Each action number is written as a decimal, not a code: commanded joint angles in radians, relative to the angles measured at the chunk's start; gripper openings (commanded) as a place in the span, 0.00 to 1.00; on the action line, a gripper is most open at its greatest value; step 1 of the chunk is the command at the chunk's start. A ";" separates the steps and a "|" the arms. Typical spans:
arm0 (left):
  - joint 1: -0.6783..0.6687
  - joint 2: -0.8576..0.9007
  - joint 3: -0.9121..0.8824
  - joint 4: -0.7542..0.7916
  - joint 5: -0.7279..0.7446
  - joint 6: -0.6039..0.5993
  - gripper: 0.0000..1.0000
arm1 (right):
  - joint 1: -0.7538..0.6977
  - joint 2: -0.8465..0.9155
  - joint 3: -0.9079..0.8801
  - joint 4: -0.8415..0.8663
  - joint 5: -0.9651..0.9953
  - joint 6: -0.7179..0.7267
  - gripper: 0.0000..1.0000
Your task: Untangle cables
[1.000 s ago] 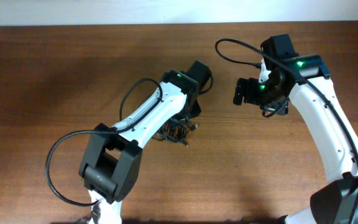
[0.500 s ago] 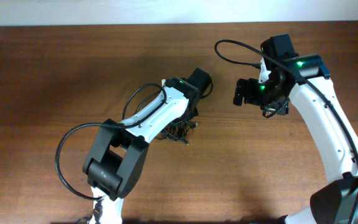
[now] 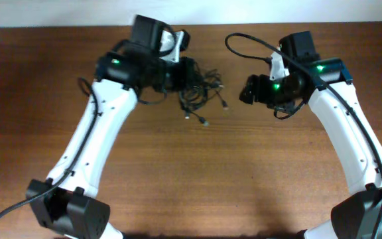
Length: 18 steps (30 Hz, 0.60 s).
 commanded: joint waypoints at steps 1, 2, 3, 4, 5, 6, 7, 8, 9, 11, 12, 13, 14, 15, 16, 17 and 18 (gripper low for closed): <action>0.051 -0.004 0.009 0.000 0.177 0.035 0.00 | 0.000 -0.002 0.007 0.079 -0.323 -0.037 0.84; 0.052 -0.004 0.009 0.000 0.177 0.035 0.00 | 0.000 -0.002 0.007 0.123 -0.414 -0.024 0.84; 0.052 -0.004 0.009 0.000 0.177 0.035 0.00 | 0.000 -0.002 0.007 0.146 -0.444 0.008 0.84; 0.052 -0.004 0.009 0.001 0.178 0.034 0.00 | 0.007 -0.002 0.007 0.166 -0.441 0.044 0.84; 0.052 -0.004 0.009 0.001 0.183 0.034 0.00 | 0.016 0.001 0.007 0.183 -0.422 0.078 0.84; 0.052 -0.004 0.009 0.003 0.206 0.034 0.00 | 0.028 0.010 0.007 0.209 -0.415 0.106 0.83; 0.052 -0.004 0.009 0.008 0.230 0.034 0.00 | 0.048 0.031 0.007 0.237 -0.417 0.142 0.84; 0.052 -0.004 0.009 0.009 0.235 0.034 0.00 | 0.074 0.048 0.007 0.255 -0.417 0.153 0.83; 0.052 -0.004 0.009 0.013 0.250 0.034 0.00 | 0.114 0.076 0.007 0.279 -0.399 0.189 0.82; 0.052 -0.004 0.009 0.054 0.334 0.034 0.00 | 0.163 0.130 0.007 0.316 -0.341 0.293 0.77; 0.053 -0.004 0.009 0.090 0.385 0.019 0.00 | 0.174 0.166 0.007 0.359 -0.344 0.351 0.77; 0.065 -0.004 0.009 0.122 0.439 -0.009 0.00 | 0.171 0.186 0.007 0.382 -0.344 0.382 0.76; 0.085 -0.004 0.009 0.154 0.505 -0.042 0.00 | 0.169 0.196 0.007 0.402 -0.344 0.391 0.75; 0.107 -0.004 0.009 0.219 0.613 -0.094 0.00 | 0.169 0.215 0.007 0.433 -0.342 0.407 0.74; 0.127 -0.004 0.009 0.347 0.733 -0.199 0.00 | 0.169 0.227 0.007 0.448 -0.340 0.411 0.73; 0.133 -0.006 0.009 0.493 0.810 -0.323 0.00 | 0.169 0.239 0.007 0.457 -0.323 0.422 0.72; 0.133 -0.008 0.009 0.727 0.885 -0.538 0.00 | 0.167 0.251 0.007 0.457 -0.275 0.425 0.71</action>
